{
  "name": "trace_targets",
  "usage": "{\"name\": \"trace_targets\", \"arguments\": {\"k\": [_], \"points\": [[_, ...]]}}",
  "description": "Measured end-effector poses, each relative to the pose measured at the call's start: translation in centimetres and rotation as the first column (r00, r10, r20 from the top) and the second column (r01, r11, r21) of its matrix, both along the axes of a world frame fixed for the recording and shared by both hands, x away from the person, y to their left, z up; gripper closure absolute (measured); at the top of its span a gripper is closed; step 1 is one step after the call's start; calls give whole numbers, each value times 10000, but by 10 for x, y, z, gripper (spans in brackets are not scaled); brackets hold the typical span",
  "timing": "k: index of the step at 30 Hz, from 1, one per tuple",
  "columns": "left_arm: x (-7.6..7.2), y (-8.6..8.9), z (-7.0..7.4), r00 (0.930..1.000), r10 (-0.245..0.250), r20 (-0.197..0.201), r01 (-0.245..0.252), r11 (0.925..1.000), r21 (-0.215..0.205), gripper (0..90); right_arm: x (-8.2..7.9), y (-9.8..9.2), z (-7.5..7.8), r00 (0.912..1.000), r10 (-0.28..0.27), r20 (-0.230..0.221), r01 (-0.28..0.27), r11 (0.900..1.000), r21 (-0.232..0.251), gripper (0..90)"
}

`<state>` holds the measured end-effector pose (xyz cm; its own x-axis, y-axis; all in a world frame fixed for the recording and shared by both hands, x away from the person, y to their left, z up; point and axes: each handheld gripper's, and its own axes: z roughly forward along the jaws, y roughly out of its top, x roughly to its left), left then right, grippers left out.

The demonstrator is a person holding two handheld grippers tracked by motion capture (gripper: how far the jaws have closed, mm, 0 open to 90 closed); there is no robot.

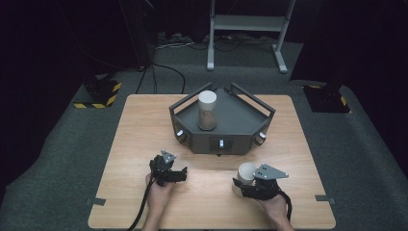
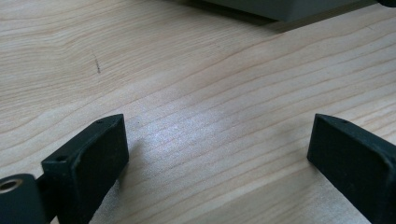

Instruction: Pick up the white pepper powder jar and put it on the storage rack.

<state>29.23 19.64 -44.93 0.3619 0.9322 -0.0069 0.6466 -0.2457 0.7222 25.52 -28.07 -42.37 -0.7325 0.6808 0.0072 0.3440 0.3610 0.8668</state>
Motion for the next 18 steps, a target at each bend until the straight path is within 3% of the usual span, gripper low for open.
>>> {"name": "trace_targets", "arguments": {"k": [18], "points": [[0,0,0,10000,3,2,-3,10000,-2,53,1,0,11,9998,-157,93,158,9999,-64,344]]}}
